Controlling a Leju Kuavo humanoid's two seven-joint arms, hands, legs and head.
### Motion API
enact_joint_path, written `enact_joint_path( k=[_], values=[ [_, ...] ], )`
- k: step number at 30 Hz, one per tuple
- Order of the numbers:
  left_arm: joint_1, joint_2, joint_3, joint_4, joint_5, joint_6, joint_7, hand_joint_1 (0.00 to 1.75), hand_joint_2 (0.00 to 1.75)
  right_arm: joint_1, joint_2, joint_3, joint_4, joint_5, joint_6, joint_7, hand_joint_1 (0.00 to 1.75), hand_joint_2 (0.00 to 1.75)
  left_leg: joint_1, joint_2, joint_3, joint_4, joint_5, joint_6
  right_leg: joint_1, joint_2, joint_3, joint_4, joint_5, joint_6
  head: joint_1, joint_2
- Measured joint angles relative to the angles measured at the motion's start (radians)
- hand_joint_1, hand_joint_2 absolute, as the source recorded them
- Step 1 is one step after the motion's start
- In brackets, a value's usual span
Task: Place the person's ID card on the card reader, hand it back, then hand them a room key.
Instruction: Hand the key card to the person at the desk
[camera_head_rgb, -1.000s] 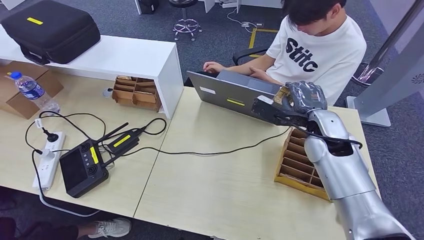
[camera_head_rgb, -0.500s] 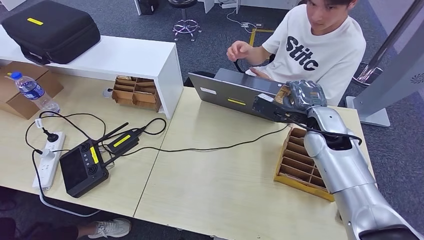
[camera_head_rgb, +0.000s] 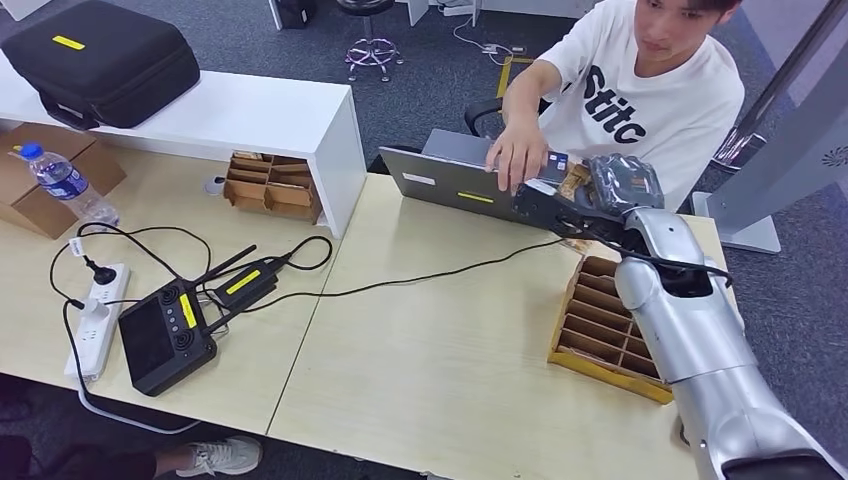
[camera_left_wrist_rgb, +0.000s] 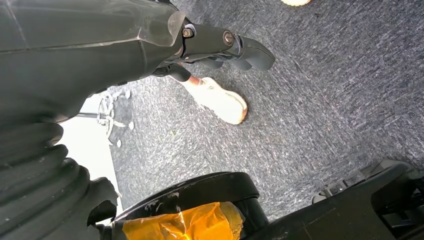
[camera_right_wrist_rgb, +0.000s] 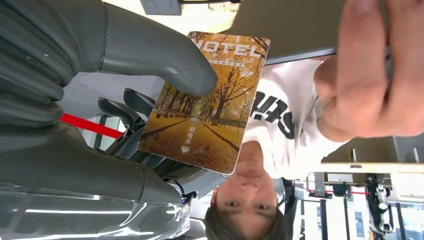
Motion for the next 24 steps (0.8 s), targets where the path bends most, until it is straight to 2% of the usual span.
enact_joint_path(
  k=[10, 16, 18, 20, 24],
  values=[
    [0.0, 0.0, 0.0, 0.0, 0.0, 0.0, 0.001, 0.0, 1.75, -0.025, -0.008, -0.041, -0.062, -0.011, 0.018, 0.003, 1.75, 1.75, 0.0, 0.0, -0.001, 0.0, 0.0, 0.0, 0.0, 0.0, -0.002, 0.0, 0.0, 0.0, 0.0, 0.0],
    [0.0, 0.0, 0.0, 0.0, -0.001, -0.001, 0.002, 0.0, 1.75, -0.038, -0.02, -0.067, -0.096, -0.015, 0.04, 0.012, 1.19, 1.75, 0.0, 0.0, -0.001, 0.0, 0.0, 0.0, 0.0, 0.0, -0.002, 0.0, 0.0, 0.0, 0.0, 0.0],
    [0.0, 0.0, 0.0, -0.001, -0.001, -0.001, 0.002, 0.0, 1.75, -0.038, -0.023, -0.069, -0.097, -0.015, 0.041, 0.013, 1.21, 1.75, 0.0, 0.0, -0.001, 0.0, 0.0, 0.0, 0.0, 0.0, -0.002, 0.0, 0.0, 0.0, 0.0, 0.0],
    [0.0, 0.0, 0.0, -0.001, -0.002, -0.001, 0.002, 0.0, 1.75, -0.038, -0.025, -0.071, -0.097, -0.014, 0.042, 0.014, 1.43, 1.75, 0.0, 0.0, -0.002, 0.0, 0.0, 0.0, 0.0, 0.0, -0.002, 0.0, 0.0, 0.0, 0.0, 0.0],
    [0.0, 0.0, 0.0, -0.001, -0.004, -0.002, 0.002, 0.0, 1.75, -0.037, -0.026, -0.072, -0.097, -0.008, 0.041, 0.014, 1.38, 1.75, 0.0, 0.0, -0.002, 0.0, 0.0, 0.0, 0.0, 0.0, -0.002, 0.0, 0.0, 0.0, 0.0, 0.0]
  ],
)
